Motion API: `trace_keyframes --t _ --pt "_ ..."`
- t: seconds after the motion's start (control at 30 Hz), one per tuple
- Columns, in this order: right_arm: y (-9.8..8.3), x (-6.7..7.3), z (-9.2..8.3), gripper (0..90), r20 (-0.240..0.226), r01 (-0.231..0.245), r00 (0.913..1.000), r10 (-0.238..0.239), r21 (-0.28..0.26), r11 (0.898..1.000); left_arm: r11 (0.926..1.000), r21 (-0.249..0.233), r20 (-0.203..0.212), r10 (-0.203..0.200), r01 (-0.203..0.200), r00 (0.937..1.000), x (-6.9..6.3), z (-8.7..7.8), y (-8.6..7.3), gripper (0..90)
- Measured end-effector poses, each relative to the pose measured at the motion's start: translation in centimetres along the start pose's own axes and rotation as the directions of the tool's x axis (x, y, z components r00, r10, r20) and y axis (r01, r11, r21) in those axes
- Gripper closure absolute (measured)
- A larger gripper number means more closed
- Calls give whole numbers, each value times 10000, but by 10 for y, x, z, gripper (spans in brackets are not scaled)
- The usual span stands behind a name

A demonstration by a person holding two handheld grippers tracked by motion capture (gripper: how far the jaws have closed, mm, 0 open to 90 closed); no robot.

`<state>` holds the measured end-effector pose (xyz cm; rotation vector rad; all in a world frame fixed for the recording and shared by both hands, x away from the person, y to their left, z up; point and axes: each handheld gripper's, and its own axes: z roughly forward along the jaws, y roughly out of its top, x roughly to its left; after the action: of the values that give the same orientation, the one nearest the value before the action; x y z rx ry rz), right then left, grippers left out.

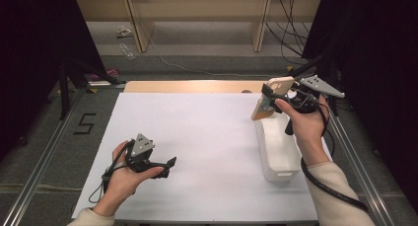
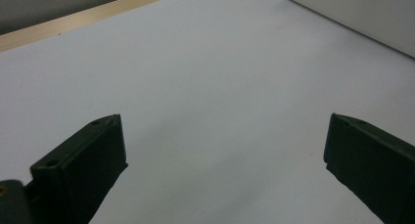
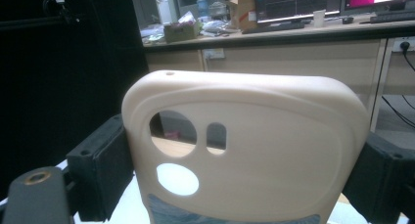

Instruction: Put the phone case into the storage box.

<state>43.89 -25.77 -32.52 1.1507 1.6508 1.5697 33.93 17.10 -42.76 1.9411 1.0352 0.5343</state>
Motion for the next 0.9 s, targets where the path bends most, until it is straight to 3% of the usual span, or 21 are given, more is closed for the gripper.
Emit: trace_keyframes --t 0.9 --pt "1 -10 -2 126 295 -95 9995 97 -65 9999 10000 -5 11 -8 8 10000 -1 0 0 15"
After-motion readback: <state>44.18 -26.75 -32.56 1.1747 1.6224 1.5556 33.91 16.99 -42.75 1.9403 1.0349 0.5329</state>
